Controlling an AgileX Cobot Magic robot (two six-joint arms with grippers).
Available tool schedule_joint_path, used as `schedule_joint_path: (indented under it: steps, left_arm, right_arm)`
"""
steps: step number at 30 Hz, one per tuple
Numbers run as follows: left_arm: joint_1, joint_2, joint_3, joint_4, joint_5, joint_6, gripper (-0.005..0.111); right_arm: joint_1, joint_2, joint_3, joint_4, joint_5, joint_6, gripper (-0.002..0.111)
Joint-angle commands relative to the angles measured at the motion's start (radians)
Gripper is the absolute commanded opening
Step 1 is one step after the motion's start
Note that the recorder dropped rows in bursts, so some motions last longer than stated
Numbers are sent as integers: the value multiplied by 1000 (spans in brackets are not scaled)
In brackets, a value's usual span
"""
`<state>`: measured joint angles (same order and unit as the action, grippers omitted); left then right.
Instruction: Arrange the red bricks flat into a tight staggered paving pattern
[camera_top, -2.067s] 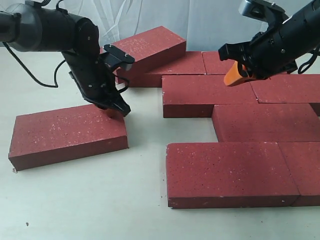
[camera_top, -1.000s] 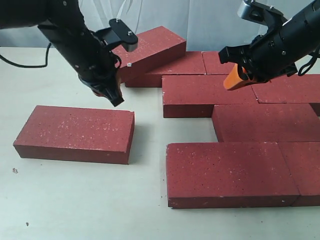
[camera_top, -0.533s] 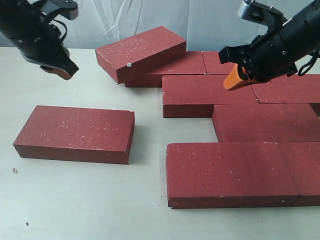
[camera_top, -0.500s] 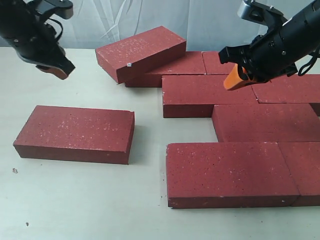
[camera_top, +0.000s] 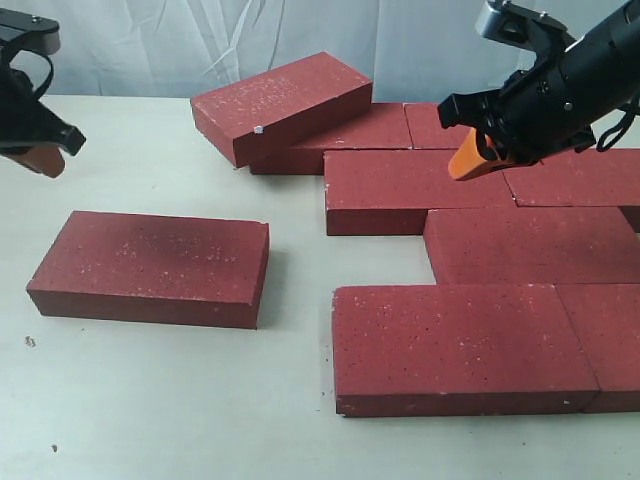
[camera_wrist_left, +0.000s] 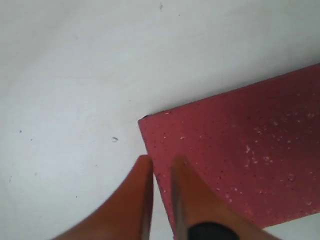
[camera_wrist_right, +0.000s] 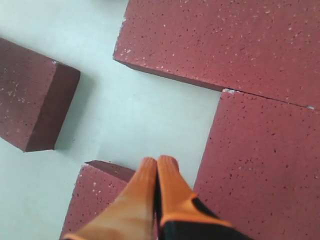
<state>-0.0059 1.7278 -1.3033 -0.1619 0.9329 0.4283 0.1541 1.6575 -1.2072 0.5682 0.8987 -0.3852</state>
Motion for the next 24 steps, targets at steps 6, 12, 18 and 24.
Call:
schedule_joint_path:
  steps: [6, 12, 18, 24]
  left_arm:
    - [84, -5, 79, 0, -78, -9, 0]
    - [106, -5, 145, 12, -143, -7, 0]
    - [106, 31, 215, 23, -227, -6, 0]
    - [106, 168, 238, -7, -238, 3, 0]
  right_arm:
    - [-3, -8, -2, -8, -13, -6, -1]
    - [-3, -8, -2, -8, -18, -6, -1]
    - [-3, -8, -2, -8, -18, -6, -1]
    - [-3, -8, -2, -8, -16, -6, -1]
